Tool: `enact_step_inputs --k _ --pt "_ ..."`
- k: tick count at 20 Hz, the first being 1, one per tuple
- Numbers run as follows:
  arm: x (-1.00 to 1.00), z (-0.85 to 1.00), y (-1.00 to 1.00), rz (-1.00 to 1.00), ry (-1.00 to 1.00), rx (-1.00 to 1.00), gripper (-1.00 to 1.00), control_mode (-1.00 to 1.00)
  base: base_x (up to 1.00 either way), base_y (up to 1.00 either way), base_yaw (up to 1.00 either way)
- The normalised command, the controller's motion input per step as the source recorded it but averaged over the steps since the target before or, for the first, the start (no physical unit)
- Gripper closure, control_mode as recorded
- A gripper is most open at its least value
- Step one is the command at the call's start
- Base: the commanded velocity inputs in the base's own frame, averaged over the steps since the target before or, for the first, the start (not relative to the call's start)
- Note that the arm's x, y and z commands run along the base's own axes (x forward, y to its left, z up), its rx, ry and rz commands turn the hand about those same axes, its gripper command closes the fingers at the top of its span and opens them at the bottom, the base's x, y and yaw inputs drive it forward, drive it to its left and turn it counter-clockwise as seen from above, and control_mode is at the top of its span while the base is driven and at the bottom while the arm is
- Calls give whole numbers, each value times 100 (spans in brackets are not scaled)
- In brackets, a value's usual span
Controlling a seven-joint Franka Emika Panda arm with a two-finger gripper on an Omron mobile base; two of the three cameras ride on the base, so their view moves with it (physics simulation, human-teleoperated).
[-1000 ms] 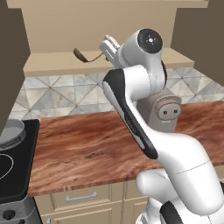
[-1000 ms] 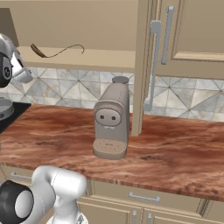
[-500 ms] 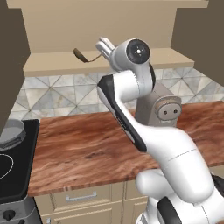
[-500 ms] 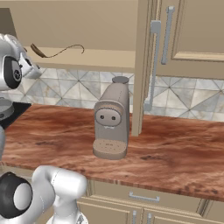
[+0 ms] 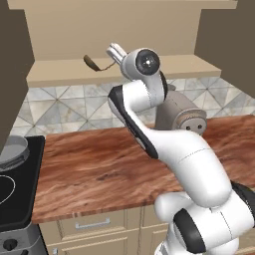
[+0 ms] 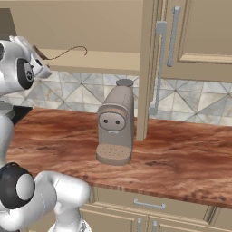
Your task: Open the cabinet and move the ladle to the pot. Then close the cabinet.
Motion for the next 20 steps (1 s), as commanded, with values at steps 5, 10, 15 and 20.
enact_step_inputs --k 5,10,15,20 --pt "49 0 0 -4 0 0 -100 -100 0 0 0" --pt "30 0 0 -7 0 0 -100 -100 0 0 0" --pt "21 0 -3 -8 14 5 -100 -100 0 0 0" --pt "28 4 -9 -2 8 2 -100 -100 0 0 0"
